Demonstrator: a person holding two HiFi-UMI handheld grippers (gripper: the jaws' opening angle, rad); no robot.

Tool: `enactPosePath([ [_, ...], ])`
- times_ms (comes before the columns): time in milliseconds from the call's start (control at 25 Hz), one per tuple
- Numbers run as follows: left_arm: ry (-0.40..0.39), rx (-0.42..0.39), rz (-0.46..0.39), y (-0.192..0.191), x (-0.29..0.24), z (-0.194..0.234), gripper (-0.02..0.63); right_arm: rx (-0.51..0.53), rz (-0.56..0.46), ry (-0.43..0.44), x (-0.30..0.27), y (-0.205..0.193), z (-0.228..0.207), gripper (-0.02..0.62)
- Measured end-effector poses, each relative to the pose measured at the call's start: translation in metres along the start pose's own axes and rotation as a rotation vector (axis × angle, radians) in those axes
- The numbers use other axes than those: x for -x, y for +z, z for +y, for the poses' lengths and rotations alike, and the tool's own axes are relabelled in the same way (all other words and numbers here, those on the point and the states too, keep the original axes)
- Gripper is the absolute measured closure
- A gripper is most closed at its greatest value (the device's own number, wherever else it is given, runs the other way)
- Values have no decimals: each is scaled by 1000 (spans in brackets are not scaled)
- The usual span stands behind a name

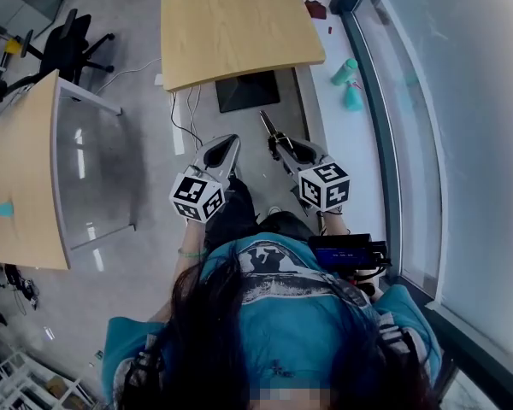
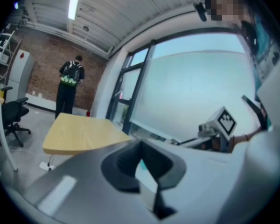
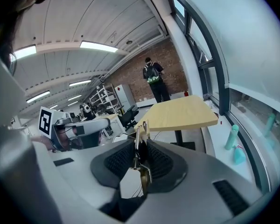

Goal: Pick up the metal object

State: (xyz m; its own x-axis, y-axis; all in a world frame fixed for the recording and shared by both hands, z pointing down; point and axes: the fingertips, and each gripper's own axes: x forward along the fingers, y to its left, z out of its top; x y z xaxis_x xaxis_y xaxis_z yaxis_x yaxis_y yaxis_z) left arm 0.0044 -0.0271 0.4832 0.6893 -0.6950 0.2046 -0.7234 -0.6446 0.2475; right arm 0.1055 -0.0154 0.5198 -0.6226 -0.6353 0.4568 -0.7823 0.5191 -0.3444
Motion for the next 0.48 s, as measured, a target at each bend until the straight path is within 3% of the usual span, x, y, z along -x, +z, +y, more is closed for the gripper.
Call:
enactPosePath([
  [240, 44, -1, 52, -42, 29, -75, 606, -5, 35, 43, 56, -46, 1, 506],
  [480, 98, -18, 66, -52, 63, -105, 607, 21, 20, 67, 80, -59, 15, 506],
])
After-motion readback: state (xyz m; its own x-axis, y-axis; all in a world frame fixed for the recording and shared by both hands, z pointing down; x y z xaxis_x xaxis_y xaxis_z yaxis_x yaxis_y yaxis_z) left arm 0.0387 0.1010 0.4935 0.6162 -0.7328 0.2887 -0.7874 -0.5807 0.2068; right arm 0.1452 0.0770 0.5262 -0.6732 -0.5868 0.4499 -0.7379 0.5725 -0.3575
